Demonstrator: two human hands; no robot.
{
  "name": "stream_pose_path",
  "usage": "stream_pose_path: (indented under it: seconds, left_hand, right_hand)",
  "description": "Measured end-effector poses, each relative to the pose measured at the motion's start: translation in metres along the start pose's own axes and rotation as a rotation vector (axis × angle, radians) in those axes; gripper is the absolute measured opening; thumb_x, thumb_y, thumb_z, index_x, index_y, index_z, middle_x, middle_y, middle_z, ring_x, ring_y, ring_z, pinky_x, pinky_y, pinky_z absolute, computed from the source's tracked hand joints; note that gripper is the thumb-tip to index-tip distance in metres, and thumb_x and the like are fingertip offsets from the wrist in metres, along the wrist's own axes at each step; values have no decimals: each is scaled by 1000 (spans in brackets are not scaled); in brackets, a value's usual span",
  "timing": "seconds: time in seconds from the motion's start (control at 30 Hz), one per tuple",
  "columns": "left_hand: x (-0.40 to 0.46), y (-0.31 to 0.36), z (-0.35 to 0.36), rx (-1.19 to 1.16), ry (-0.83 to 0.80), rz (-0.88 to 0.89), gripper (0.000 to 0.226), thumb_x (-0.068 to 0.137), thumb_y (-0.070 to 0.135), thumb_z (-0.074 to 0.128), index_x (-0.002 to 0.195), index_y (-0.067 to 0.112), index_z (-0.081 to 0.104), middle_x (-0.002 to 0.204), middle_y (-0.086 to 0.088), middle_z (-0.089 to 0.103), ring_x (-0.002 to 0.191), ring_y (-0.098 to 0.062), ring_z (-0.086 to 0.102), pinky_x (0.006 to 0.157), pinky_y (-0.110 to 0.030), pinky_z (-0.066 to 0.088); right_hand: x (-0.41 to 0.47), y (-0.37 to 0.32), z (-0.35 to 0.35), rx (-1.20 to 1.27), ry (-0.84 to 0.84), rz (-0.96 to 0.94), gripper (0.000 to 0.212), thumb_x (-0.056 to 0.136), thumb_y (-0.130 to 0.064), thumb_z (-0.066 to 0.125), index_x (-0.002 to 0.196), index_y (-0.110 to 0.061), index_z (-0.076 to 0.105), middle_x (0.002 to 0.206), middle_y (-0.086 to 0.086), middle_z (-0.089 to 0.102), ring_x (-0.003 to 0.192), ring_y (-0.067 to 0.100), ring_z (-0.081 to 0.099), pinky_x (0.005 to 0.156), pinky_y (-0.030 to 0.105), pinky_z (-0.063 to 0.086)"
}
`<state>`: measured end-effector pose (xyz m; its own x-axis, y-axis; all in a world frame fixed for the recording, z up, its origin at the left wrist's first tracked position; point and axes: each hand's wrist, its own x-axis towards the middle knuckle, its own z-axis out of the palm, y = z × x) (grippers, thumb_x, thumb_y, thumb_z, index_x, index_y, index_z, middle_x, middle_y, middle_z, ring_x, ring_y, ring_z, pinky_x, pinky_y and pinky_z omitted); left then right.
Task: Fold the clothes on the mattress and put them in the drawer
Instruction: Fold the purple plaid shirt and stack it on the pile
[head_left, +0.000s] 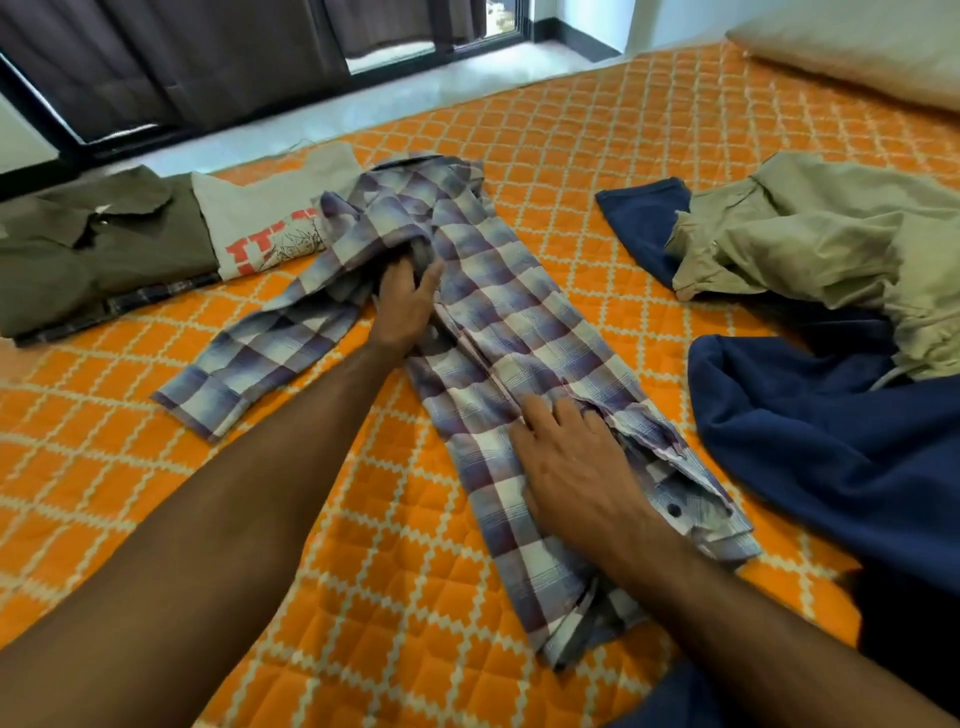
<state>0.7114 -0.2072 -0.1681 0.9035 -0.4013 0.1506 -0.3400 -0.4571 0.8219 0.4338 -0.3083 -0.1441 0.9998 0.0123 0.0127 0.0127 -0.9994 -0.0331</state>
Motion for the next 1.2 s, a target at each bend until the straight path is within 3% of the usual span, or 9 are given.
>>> stream_pose_path:
  seconds: [0.2,0.47,0.57,0.7,0.8,0.9,0.97,1.07,1.2]
  left_hand:
    - [-43,-46,-47,458,-187,107,61,103,38,45,156,10,31,160,-14,32,148,-31,28,121,-48,24]
    - [-49,-60,-49,784,-314,10,60,105,59,18,160,38,6,169,-11,1,155,-32,-2,122,-57,-2]
    - [-33,-47,-47,863,-257,-22,55,105,54,28,155,31,31,157,-19,32,144,-39,30,116,-58,20]
    - [-23,-27,-73,972,54,469,19,95,25,53,107,11,59,103,-14,58,94,-36,57,79,-47,43]
    - [-9,-35,-108,887,233,451,49,88,33,62,129,9,52,122,-17,53,109,-39,53,89,-48,41]
    - [5,-56,-144,898,6,-65,94,76,61,71,147,10,34,146,-21,40,133,-42,40,106,-58,32]
    - [2,-71,-164,880,-156,-291,91,68,77,65,130,13,46,134,-23,52,124,-45,50,105,-63,35]
    - [-9,-75,-175,694,-202,-310,72,56,76,49,93,15,49,94,-15,57,99,-43,58,88,-54,46]
    - [-26,-11,-163,121,-631,-293,51,83,43,74,124,15,64,121,-13,68,115,-31,64,91,-47,52]
  right_hand:
    - [53,-39,19,164,-18,-155,63,108,-41,33,162,-13,14,170,8,12,155,28,14,126,44,13]
    - [49,-40,56,186,-176,-293,79,104,-66,18,161,-23,-15,167,1,-23,155,17,-20,127,42,-8]
    - [37,-32,47,190,-193,-395,76,103,-66,22,163,-26,-1,171,-1,-7,157,16,-8,127,40,-5]
    - [59,-29,27,606,-79,-245,46,104,-45,47,145,-23,45,141,-4,49,124,9,47,111,39,43]
    - [92,-32,14,944,-79,-31,26,105,-22,53,131,-22,52,130,-4,57,112,10,61,100,35,56]
    - [118,-34,10,966,-131,138,30,106,-21,51,135,-22,49,132,0,61,109,15,65,96,35,58]
    - [129,-35,12,931,-177,198,32,106,-23,50,137,-22,48,132,1,62,107,17,65,97,37,57]
    - [138,-34,11,958,-233,236,35,106,-27,50,140,-21,46,133,3,61,110,21,65,101,42,55]
    - [138,-39,-3,1434,-315,213,40,105,-47,49,129,-16,53,117,3,65,105,20,66,92,34,55]
